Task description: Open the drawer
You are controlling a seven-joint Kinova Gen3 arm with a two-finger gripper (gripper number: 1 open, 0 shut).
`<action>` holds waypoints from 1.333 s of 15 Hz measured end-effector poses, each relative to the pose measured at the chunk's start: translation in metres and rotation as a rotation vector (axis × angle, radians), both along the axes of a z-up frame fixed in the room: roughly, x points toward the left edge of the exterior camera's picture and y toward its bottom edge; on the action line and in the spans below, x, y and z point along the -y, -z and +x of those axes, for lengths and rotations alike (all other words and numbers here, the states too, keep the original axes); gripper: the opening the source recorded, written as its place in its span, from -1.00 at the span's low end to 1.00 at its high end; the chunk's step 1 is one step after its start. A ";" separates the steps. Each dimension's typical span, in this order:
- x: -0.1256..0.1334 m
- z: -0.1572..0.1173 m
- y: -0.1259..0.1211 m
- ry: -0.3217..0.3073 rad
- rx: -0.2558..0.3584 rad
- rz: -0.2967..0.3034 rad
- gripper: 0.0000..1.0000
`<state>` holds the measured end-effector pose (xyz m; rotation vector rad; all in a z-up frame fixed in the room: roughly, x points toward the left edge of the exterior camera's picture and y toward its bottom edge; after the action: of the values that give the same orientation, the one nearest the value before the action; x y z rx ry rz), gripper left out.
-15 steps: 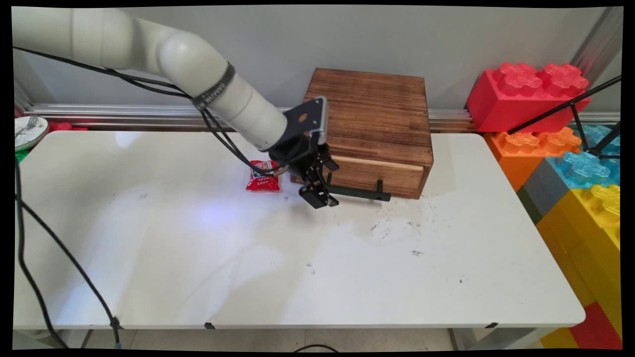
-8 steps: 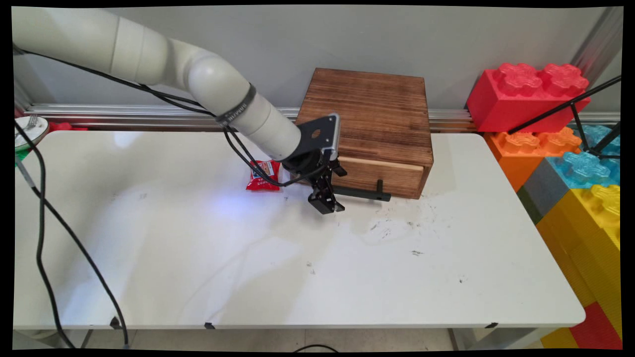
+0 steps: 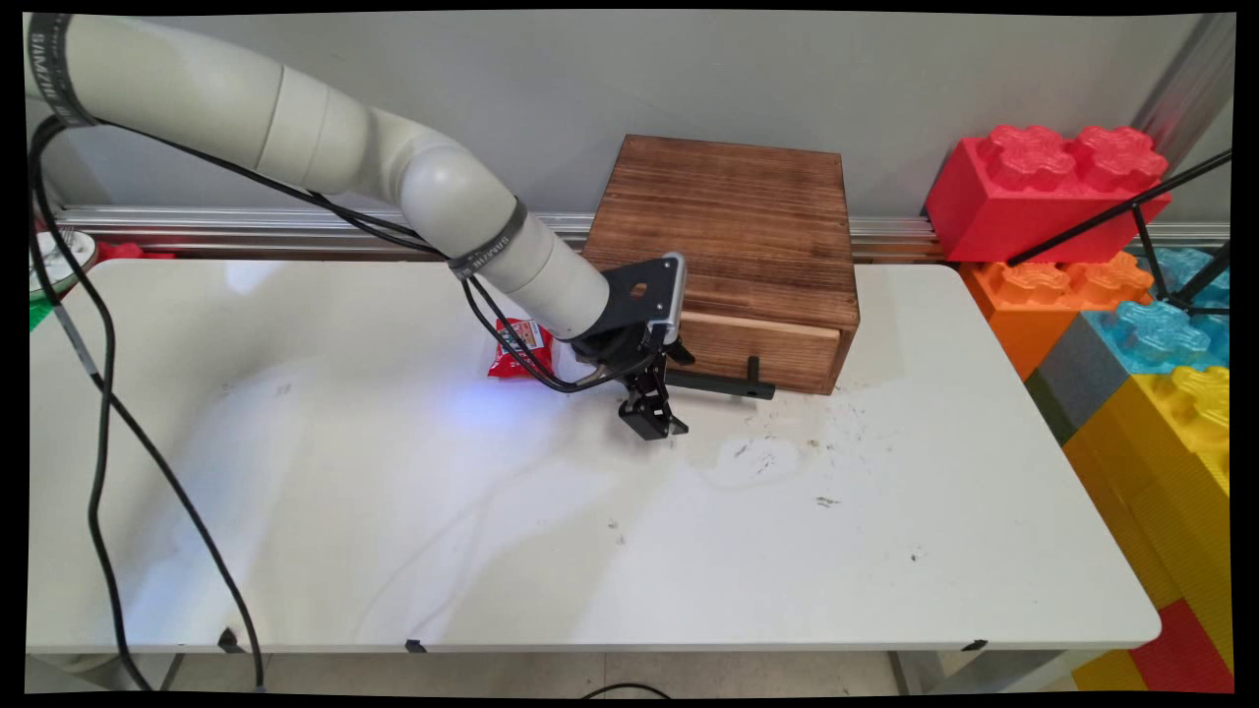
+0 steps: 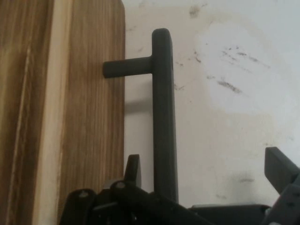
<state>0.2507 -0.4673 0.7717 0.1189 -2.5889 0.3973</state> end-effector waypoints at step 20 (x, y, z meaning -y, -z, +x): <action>-0.039 -0.015 0.012 0.037 -0.003 0.037 1.00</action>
<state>0.2358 -0.4280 0.7597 0.0840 -2.5922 0.3354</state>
